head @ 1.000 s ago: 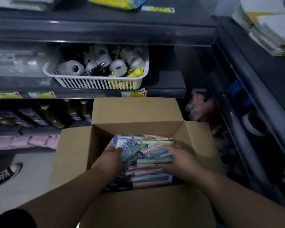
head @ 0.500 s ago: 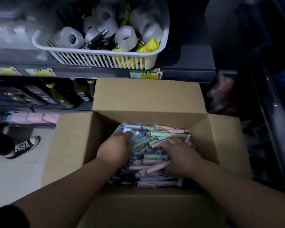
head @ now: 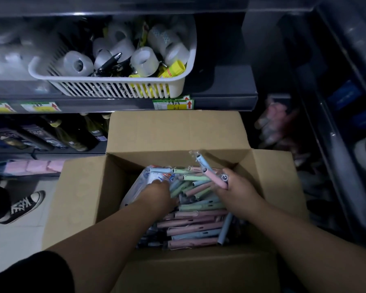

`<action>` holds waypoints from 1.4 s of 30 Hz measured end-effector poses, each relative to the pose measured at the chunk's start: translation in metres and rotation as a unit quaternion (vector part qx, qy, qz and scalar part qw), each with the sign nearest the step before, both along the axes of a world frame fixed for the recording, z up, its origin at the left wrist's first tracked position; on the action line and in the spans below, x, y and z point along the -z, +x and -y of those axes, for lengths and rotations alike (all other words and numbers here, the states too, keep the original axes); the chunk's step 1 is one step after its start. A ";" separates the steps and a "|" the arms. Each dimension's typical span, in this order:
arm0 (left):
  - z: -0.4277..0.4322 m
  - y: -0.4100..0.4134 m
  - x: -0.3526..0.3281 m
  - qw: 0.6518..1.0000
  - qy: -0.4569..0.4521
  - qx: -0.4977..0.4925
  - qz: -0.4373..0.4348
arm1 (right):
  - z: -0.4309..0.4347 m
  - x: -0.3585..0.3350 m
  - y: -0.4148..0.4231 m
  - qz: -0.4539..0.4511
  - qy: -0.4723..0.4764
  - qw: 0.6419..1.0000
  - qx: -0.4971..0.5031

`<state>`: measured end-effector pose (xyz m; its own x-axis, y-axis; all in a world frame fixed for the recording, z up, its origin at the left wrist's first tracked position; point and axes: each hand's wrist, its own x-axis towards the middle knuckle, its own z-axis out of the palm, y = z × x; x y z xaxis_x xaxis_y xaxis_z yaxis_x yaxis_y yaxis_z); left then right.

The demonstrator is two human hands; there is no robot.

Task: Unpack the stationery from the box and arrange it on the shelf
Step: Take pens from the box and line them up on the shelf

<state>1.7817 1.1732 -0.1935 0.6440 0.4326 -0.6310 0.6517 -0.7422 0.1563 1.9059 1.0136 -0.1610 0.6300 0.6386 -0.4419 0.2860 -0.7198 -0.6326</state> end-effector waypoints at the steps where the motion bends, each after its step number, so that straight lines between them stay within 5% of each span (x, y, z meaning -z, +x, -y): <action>1: 0.001 -0.001 -0.001 1.000 0.002 -0.003 -0.012 | 0.000 -0.001 -0.001 -0.006 0.001 1.000 0.015; 10: 0.004 -0.022 -0.030 1.000 0.002 -0.015 -0.011 | 0.002 -0.035 -0.019 -0.039 0.040 0.994 0.094; 19: 0.002 -0.031 -0.107 0.982 -0.062 -0.034 0.174 | 0.025 -0.090 -0.046 -0.124 0.190 0.944 0.240; 30: 0.130 -0.034 -0.175 0.908 -0.189 0.078 0.365 | 0.159 -0.164 -0.121 -0.074 0.267 0.883 0.379; 36: 0.294 -0.087 -0.202 0.859 -0.319 0.191 0.352 | 0.306 -0.181 -0.239 -0.008 0.301 0.801 0.517; 42: 0.483 -0.221 -0.221 0.801 -0.400 0.332 0.296 | 0.469 -0.195 -0.430 0.053 0.324 0.681 0.654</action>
<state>1.5611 0.6897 0.0278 0.8536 -0.5198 -0.0353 -0.2081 -0.4022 0.8916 1.4761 0.5447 0.0343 0.8542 -0.4607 -0.2409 -0.2625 0.0177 -0.9648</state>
